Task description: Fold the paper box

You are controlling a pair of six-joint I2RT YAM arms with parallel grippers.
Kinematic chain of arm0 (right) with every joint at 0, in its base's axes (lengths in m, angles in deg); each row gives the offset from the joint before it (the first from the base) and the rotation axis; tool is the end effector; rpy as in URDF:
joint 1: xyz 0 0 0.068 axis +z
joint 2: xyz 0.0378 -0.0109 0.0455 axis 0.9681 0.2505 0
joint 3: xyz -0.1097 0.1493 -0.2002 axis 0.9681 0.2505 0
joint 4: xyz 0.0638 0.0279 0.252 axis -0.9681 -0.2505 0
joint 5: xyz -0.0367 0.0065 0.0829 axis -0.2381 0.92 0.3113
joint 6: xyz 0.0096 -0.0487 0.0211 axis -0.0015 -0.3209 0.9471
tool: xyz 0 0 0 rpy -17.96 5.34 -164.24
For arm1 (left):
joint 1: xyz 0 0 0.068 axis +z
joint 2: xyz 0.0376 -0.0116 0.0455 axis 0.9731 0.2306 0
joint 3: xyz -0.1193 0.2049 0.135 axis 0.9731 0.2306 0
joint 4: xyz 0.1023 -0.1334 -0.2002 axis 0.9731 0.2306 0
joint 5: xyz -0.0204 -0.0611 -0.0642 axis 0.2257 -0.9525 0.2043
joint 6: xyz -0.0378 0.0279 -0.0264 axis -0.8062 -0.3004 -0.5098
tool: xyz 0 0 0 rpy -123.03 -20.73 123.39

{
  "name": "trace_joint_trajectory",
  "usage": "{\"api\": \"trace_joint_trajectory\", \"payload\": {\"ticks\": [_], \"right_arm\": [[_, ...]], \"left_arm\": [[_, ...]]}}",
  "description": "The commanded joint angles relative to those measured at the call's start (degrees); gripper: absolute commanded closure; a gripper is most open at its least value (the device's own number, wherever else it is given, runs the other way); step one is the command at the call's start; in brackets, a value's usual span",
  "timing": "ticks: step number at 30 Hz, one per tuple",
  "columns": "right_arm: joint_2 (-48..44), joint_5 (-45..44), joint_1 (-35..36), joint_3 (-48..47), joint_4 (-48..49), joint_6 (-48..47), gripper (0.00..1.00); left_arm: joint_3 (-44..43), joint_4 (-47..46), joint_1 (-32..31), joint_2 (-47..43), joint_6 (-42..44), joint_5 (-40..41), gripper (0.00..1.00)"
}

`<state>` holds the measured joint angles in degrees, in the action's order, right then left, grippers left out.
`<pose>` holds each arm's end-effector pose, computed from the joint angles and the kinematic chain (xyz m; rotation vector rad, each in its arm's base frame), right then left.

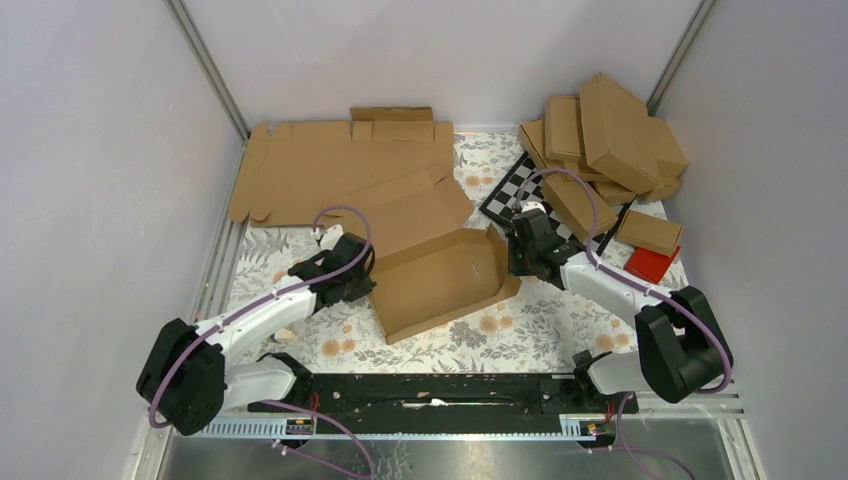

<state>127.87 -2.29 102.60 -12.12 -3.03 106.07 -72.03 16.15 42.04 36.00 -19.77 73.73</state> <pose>0.2459 0.1209 0.1928 -0.1134 2.3920 0.2348 0.1817 -0.1143 0.1922 -0.6083 2.4876 -0.2891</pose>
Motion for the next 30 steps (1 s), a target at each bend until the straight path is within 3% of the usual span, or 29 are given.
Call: {"api": "trace_joint_trajectory", "payload": {"ticks": [1,3,11,18,24,30], "right_arm": [[-0.63,-3.57,2.01,-3.56,-2.06,-1.23,0.96],[-0.79,-5.1,3.27,-4.76,-4.31,-1.42,1.0],[0.4,-15.87,11.52,-11.14,-11.72,-2.0,0.98],[2.3,-19.87,18.47,-13.79,-12.57,-1.67,0.98],[0.05,-16.64,20.08,-11.78,-10.86,-1.01,0.96],[-1.58,-21.17,19.86,-7.65,-12.24,2.59,0.89]], "left_arm": [[-2.93,-2.57,0.62,2.88,4.13,-3.41,1.0],[-3.14,-2.61,0.62,3.32,4.58,-3.56,1.0],[-5.43,-2.34,0.62,5.0,6.38,-4.04,1.0],[-6.55,-1.35,0.62,5.37,7.7,-2.55,1.0],[-6.51,-1.4,0.62,5.31,8.01,-2.57,1.0],[-5.25,-2.22,0.63,3.82,8.58,-3.08,1.0]]}}
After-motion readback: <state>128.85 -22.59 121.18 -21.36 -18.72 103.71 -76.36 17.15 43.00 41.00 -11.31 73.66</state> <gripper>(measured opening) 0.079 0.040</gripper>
